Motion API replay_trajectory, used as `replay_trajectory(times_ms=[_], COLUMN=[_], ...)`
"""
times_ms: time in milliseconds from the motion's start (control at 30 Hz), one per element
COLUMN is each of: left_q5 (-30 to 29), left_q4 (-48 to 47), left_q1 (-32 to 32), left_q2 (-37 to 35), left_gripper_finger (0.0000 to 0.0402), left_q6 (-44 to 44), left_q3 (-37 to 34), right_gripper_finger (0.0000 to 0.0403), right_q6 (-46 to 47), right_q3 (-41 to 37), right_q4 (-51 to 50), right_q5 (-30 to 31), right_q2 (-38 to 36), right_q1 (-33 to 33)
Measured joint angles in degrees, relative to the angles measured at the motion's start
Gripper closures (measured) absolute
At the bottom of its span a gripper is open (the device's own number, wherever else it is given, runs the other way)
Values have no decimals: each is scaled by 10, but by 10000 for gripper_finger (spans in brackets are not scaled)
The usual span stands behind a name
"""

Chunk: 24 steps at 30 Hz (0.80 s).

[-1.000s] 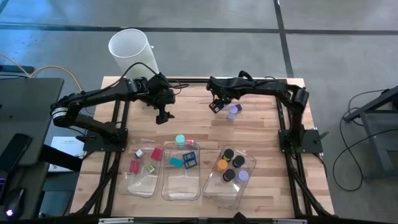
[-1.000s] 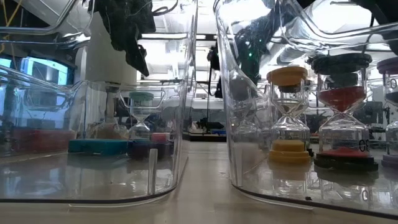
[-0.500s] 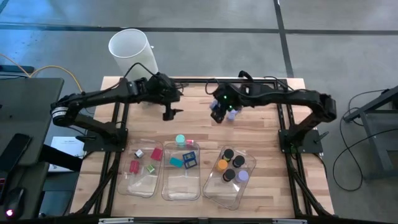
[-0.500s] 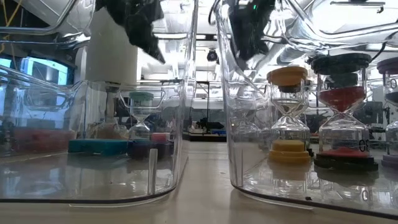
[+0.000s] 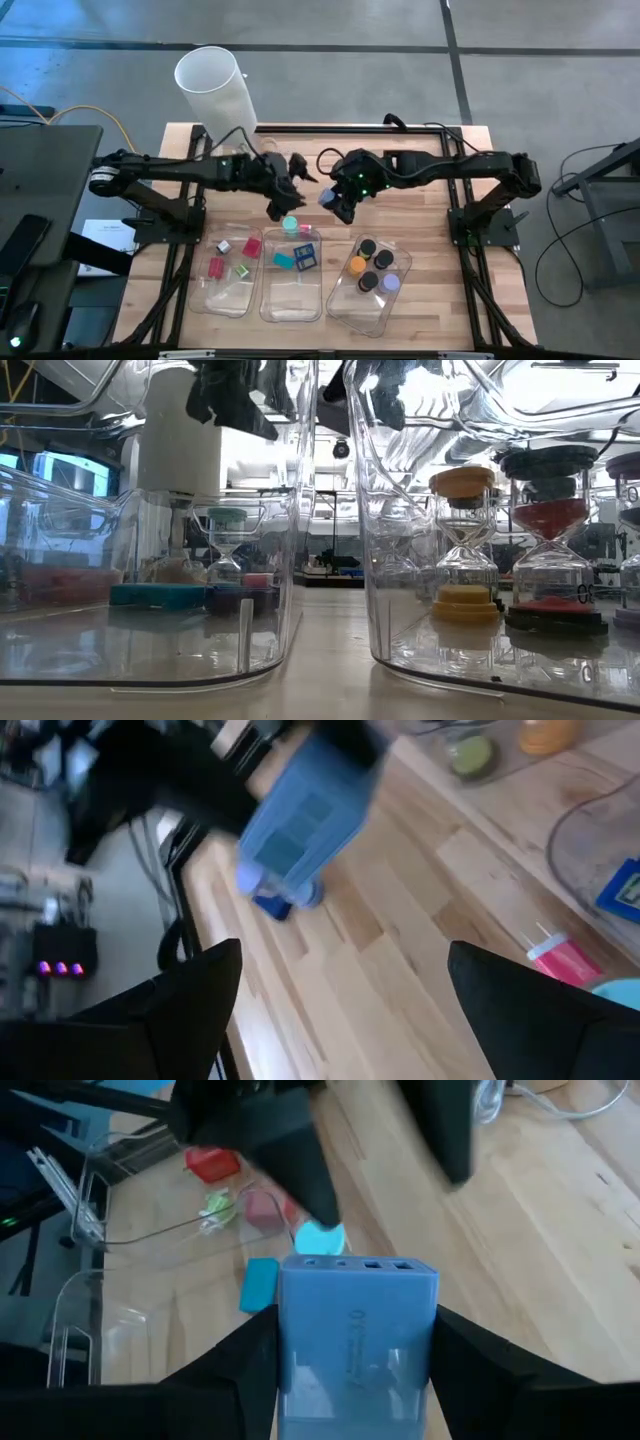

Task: Pick & Place Office items
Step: Put the purple adapter into the left bin

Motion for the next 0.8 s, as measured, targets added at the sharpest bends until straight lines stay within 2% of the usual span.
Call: replay_trajectory(times_ms=[133,300,400,567,800], left_q5=[-24,-92,-111,-100,-40], left_q4=[17,39,57,65,70], left_q1=[-31,-62,-73,-76,-76], left_q2=[7,8,8,11,11], left_gripper_finger=[54,54,54,54,54], left_q6=[29,40,54,76,79], left_q3=[0,0,0,0,0], right_gripper_finger=[205,205,205,205,205], right_q6=[0,0,-4,-15,-20], right_q3=[0,1,0,0,0], right_q4=[5,14,21,29,47], right_q5=[-20,-26,-40,-50,-54], right_q2=[0,14,23,25,25], right_q1=[1,5,3,3,0])
